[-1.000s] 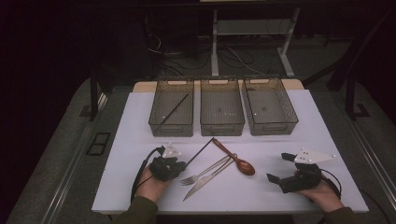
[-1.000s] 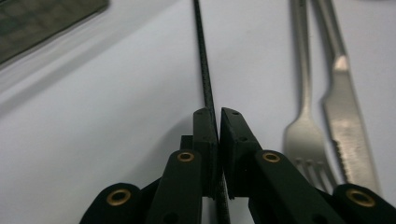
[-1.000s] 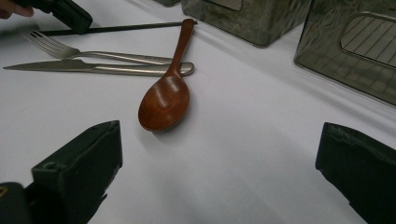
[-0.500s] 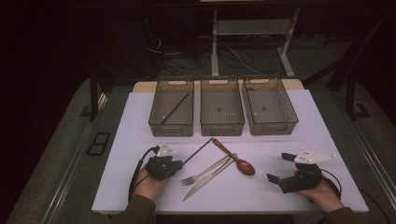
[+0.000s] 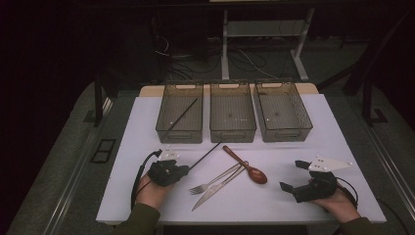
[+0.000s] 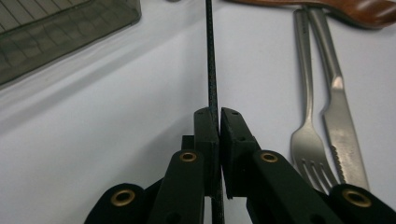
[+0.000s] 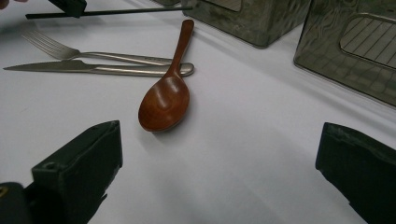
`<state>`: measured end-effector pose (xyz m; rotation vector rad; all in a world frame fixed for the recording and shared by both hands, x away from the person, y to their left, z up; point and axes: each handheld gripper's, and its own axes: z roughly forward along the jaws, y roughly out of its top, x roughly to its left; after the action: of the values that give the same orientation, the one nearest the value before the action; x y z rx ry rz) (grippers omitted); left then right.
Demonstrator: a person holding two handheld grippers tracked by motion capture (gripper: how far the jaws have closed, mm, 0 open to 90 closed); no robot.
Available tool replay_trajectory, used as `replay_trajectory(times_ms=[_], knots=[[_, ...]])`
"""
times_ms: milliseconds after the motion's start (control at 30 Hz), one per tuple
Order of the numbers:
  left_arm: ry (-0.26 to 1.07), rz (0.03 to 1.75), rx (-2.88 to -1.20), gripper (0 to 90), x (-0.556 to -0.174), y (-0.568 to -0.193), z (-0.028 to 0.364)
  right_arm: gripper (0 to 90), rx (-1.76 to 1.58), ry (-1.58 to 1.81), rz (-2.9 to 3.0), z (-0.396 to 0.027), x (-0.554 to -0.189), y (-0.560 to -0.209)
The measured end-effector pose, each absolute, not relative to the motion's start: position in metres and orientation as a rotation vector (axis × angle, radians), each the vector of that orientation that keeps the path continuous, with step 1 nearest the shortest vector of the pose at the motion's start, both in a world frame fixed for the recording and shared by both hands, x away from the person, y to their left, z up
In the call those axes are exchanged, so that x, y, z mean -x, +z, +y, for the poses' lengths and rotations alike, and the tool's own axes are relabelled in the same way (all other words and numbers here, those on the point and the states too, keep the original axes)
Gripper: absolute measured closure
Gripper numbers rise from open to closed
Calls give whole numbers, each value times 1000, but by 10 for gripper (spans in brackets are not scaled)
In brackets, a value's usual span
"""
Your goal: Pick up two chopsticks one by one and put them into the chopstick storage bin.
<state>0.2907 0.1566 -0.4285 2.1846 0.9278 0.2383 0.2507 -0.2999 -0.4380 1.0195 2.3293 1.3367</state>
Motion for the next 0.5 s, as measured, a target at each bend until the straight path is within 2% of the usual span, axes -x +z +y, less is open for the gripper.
replay_trajectory(times_ms=[500], knots=[[209,846,-2188,850,-285,-407,163,1,-1018,1339,2331,-300,-251,-438]])
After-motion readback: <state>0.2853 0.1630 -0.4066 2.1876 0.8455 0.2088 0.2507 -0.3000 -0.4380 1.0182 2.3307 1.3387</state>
